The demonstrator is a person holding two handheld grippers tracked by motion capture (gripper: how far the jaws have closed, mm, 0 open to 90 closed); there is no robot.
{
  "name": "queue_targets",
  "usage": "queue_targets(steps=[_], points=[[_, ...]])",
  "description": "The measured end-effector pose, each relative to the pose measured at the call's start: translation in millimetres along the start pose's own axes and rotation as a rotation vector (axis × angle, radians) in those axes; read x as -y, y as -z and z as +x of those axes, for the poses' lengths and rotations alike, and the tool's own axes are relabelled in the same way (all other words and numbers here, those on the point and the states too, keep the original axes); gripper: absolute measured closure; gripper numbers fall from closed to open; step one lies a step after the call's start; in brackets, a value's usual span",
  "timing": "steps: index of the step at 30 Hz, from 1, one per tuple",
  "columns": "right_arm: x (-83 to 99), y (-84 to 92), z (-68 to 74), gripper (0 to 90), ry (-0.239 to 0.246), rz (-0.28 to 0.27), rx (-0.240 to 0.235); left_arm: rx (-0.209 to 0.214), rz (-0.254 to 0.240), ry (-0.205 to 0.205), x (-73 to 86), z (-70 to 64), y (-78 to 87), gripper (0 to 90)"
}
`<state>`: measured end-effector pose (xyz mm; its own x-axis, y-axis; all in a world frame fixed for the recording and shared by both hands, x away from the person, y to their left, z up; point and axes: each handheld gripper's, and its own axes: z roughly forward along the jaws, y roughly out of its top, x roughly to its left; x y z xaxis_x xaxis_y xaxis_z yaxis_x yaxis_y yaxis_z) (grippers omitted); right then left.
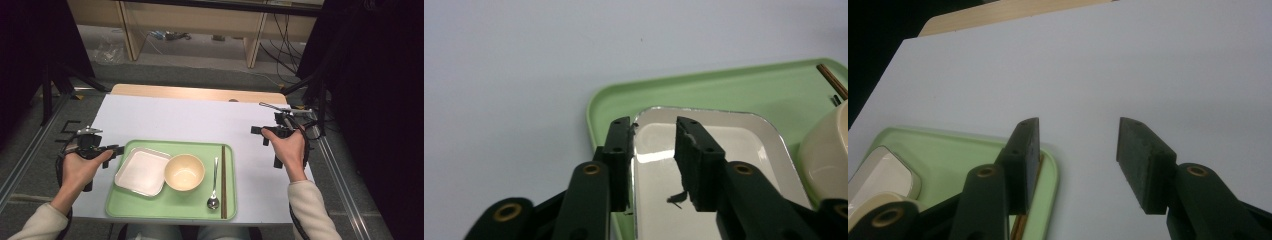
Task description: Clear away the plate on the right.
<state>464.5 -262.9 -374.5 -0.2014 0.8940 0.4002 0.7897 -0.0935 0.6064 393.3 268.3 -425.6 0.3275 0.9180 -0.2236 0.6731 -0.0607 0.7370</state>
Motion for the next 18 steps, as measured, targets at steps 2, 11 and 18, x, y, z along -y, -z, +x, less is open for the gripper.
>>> queue_targets(steps=[2, 11, 18], points=[[-0.1, -0.1, 0.1, 52.8, -0.006, -0.001, -0.004, -0.027, -0.049, -0.047, -0.3, -3.0, 7.3, 60.4], [0.5, 0.7, -3.5, 52.7, 0.010, -0.017, -0.005, -0.079, -0.235, -0.119, 15.2, -13.2, 30.1, 34.9], [15.0, -3.7, -8.7, 53.2, 0.137, -0.101, 0.010, -0.025, -0.308, -0.199, 46.3, -29.1, 41.8, 32.0]])
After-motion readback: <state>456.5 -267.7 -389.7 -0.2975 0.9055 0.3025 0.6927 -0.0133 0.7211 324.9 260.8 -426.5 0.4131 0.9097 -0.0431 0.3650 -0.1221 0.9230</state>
